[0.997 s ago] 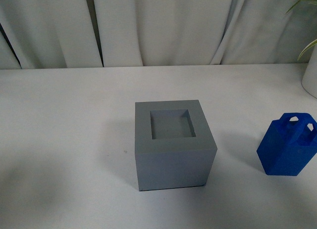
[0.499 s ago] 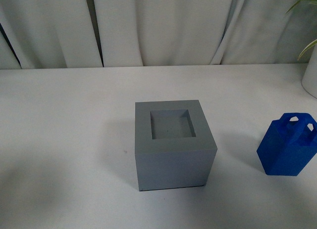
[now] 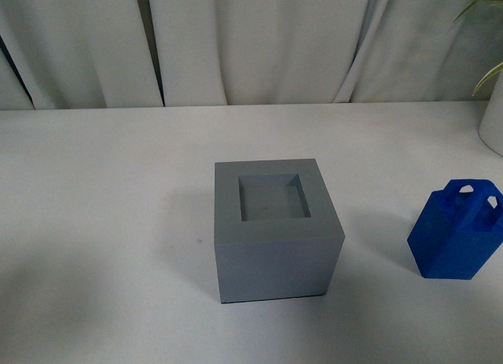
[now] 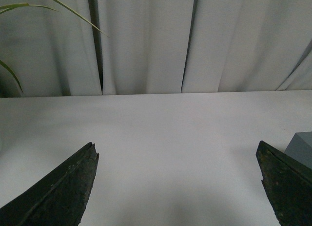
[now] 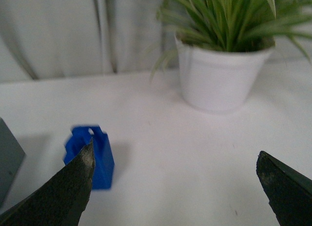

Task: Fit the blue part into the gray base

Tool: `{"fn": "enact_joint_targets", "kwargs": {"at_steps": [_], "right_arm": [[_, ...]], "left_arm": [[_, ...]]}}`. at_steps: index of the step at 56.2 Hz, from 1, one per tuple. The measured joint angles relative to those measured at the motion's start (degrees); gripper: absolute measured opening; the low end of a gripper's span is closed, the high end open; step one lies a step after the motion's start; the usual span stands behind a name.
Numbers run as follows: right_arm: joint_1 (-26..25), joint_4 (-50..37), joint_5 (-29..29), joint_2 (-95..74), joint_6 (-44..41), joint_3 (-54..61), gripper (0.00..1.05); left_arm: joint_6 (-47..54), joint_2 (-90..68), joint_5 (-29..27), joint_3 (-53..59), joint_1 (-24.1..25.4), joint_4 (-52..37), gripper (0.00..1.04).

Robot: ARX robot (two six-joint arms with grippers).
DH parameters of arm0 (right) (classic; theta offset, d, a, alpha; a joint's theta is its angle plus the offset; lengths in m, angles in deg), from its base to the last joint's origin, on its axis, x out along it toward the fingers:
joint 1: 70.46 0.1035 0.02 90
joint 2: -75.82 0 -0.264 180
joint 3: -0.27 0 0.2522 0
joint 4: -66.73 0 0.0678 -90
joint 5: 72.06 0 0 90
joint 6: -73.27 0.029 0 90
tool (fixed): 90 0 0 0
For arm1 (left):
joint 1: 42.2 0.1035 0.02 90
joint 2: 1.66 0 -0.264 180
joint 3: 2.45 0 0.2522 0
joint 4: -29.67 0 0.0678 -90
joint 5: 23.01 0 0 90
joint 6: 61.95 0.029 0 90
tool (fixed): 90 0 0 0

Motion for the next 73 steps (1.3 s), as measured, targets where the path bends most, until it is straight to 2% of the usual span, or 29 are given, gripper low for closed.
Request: {"fn": "enact_joint_targets", "kwargs": {"at_steps": [4,8,12,17,23,28,33,36,47,53,59,66,73], "right_arm": [[0.2,-0.2,0.6,-4.3,0.4,-0.9,0.97],[0.2,-3.7,-1.0,-10.1,0.4,-2.7,0.97],[-0.3,-8.6,-5.2,-19.1,-1.8,-7.6,0.97],[-0.9,-9.0,-12.7,-31.4,-5.4,-15.0,0.97],[-1.2,-2.5,-20.2,-44.1,-12.2,-25.7,0.97],[-0.9,4.2,-24.2,-51.7,-20.0,-34.3,0.97],[-0.5,10.9,-26.0,-57.1,-26.0,-40.6,0.97],[-0.3,17.9,-27.3,-62.2,-31.5,-46.5,0.97],[1.4,33.4,-25.8,-74.0,-44.9,-59.9,0.97],[3.4,44.6,-24.7,-80.7,-53.2,-67.8,0.97],[5.1,52.0,-22.5,-85.4,-58.0,-73.2,0.97],[6.6,54.0,-17.4,-89.1,-61.6,-74.9,0.97],[7.6,54.3,-15.1,-91.3,-63.2,-74.9,0.97]], "left_arm": [[0.0,0.0,0.0,0.0,0.0,0.0,0.99],[0.0,0.0,0.0,0.0,0.0,0.0,0.99],[0.0,0.0,0.0,0.0,0.0,0.0,0.99],[0.0,0.0,0.0,0.0,0.0,0.0,0.99],[0.0,0.0,0.0,0.0,0.0,0.0,0.99],[0.0,0.0,0.0,0.0,0.0,0.0,0.99],[0.0,0.0,0.0,0.0,0.0,0.0,0.99],[0.0,0.0,0.0,0.0,0.0,0.0,0.99],[0.0,0.0,0.0,0.0,0.0,0.0,0.99],[0.0,0.0,0.0,0.0,0.0,0.0,0.99],[0.0,0.0,0.0,0.0,0.0,0.0,0.99],[0.0,0.0,0.0,0.0,0.0,0.0,0.99],[0.0,0.0,0.0,0.0,0.0,0.0,0.99]]}}
